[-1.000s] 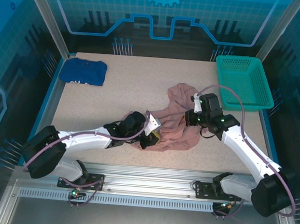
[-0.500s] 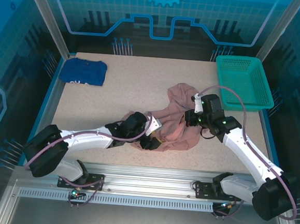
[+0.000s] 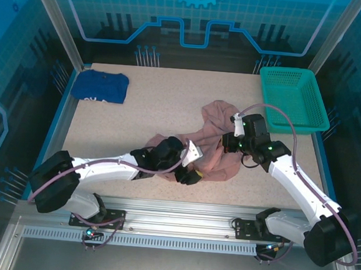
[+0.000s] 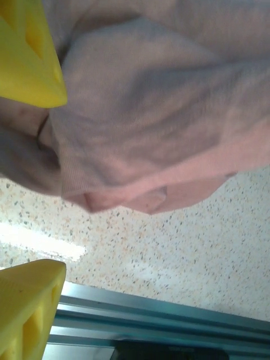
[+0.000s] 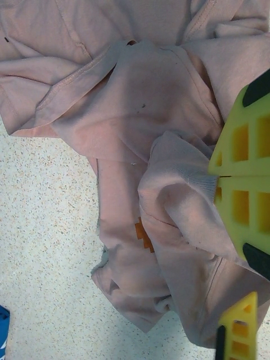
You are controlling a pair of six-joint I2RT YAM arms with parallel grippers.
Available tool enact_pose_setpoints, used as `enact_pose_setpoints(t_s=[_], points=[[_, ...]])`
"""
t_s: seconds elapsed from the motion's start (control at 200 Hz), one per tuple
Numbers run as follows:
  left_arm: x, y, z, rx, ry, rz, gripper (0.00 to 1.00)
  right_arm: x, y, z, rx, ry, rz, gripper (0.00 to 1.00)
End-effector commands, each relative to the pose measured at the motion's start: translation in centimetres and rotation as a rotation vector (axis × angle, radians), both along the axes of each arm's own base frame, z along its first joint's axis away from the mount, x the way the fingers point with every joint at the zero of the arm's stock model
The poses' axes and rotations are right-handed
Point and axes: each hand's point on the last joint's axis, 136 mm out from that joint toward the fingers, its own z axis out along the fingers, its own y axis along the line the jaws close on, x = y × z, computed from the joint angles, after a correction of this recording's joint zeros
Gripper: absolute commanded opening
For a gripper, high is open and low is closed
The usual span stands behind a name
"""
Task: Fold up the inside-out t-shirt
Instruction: Adjust the T-shirt at the center of the table.
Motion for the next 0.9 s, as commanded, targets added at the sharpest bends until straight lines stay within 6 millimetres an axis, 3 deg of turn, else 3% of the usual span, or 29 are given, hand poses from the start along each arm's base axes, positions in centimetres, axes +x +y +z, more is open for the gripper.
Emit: enact_pose_setpoints(t_s=[0.0, 0.16, 0.355, 0.65, 0.67, 0.745, 0.895], points=[[1.2, -0.7, 0.1, 0.049, -0.084, 0.005, 0.73, 0.2, -0.2, 0.3, 0.02, -0.004, -0.01, 0.0], [1.7, -1.5, -0.4, 0.088, -0.12, -0.029, 0.71, 0.1, -0.1, 0.4, 0.028, -0.004, -0.006, 0.0], [0.7, -1.9, -1.0, 0.102, -0.079, -0.095, 0.58, 0.1, -0.3, 0.3, 0.017, -0.006, -0.01, 0.0], [0.6, -1.3, -1.6, 0.134, -0.069, -0.094, 0.15, 0.3, -1.0, 0.4, 0.002, -0.008, -0.028, 0.0], [0.5, -1.2, -1.5, 0.131, -0.074, -0.09, 0.12, 0.7, -1.0, 1.6, 0.008, -0.031, -0.035, 0.0], [0.3, -0.6, -1.0, 0.123, -0.087, -0.083, 0.01, 1.0, -1.5, 1.9, 0.014, -0.027, -0.057, 0.0], [-0.3, 0.4, 0.2, 0.071, -0.122, -0.068, 0.0, 1.3, -2.1, 2.1, 0.0, -0.019, -0.078, 0.0]])
